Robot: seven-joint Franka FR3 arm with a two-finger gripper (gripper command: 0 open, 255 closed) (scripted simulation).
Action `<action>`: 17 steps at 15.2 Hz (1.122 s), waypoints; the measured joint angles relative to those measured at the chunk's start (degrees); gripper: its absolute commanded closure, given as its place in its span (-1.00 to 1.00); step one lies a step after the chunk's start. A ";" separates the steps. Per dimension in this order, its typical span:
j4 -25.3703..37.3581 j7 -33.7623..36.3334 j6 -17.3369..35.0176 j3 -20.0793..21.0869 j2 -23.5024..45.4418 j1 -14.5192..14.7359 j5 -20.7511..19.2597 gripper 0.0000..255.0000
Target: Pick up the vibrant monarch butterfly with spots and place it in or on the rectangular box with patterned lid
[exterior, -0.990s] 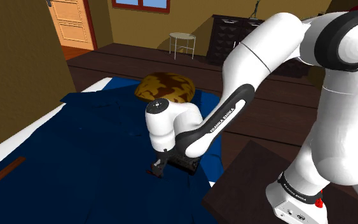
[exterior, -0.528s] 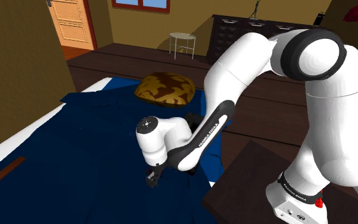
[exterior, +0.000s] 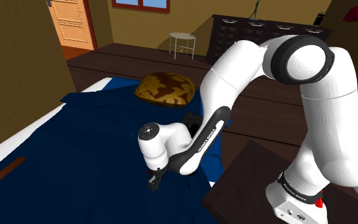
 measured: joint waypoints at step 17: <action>-0.52 -0.53 -0.82 0.62 -1.34 -0.47 0.80 1.00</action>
